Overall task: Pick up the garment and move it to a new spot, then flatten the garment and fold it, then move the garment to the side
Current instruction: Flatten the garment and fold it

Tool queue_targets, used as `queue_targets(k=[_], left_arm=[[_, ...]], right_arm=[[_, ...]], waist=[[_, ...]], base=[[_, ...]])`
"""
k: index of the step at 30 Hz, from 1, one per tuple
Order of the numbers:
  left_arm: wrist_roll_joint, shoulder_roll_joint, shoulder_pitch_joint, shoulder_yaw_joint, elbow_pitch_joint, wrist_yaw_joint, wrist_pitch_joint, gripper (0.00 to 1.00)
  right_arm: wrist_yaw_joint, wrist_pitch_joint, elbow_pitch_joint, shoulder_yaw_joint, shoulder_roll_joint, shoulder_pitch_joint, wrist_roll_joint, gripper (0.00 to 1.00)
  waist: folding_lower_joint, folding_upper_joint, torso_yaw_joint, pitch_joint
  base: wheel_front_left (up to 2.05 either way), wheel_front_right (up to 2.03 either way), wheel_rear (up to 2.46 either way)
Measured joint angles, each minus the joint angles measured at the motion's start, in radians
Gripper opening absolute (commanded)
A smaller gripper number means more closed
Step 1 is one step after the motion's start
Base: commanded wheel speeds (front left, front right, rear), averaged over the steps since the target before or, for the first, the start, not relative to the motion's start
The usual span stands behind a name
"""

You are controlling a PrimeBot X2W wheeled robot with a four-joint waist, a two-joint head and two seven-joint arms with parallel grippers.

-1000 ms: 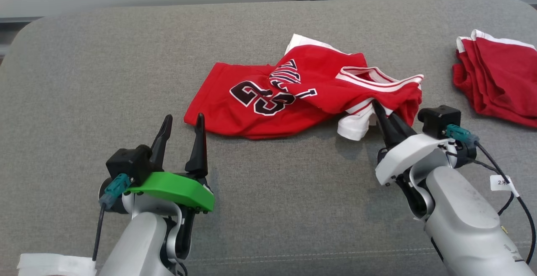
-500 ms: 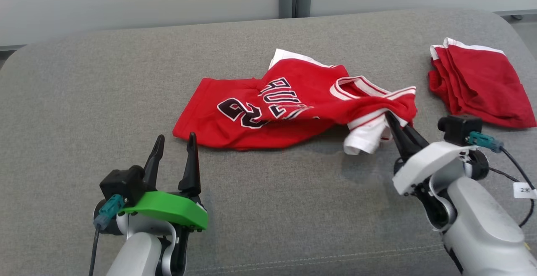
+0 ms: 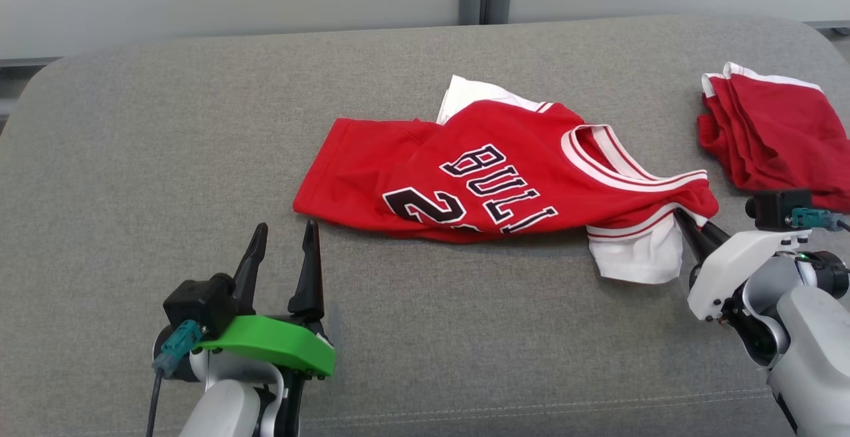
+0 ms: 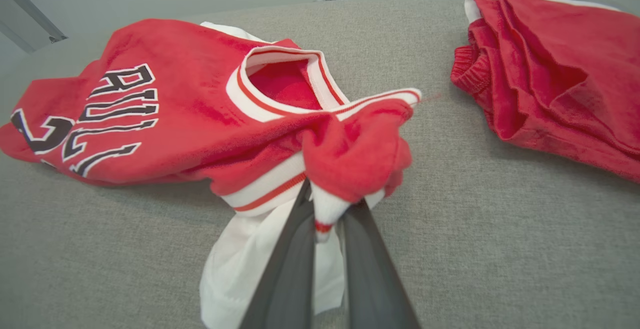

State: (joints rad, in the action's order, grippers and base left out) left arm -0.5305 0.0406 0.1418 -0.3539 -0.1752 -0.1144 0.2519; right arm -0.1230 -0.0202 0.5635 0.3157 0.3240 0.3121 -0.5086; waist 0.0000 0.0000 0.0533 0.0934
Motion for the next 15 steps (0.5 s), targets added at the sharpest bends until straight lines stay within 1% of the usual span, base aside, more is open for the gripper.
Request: queue_targets(k=[4,5,9,15], left_arm=[[0.000,0.000,0.000,-0.009,0.011,0.000,0.000,1.00],[0.000,0.000,0.000,-0.009,0.014,0.000,0.000,1.00],[0.005,0.000,0.000,-0.006,0.021,0.000,0.000,1.00],[0.016,0.001,0.000,0.013,0.023,0.000,0.000,1.00]], right_arm=[[0.000,-0.014,0.046,-0.004,0.004,0.037,0.008,0.00],[0.004,-0.016,0.061,-0.009,0.004,0.042,0.008,0.00],[0.036,-0.020,0.114,-0.014,0.014,0.068,0.026,0.00],[0.048,0.012,0.152,-0.018,0.003,0.092,0.032,0.00]], waist=[[0.0000,0.0000,0.011,0.018],[0.0000,0.0000,0.014,0.023],[0.0000,0.0000,0.024,0.043],[0.0000,0.0000,0.014,0.062]], base=[[0.00,0.00,0.00],[0.00,0.00,0.00],[0.00,0.00,0.00],[0.00,0.00,0.00]])
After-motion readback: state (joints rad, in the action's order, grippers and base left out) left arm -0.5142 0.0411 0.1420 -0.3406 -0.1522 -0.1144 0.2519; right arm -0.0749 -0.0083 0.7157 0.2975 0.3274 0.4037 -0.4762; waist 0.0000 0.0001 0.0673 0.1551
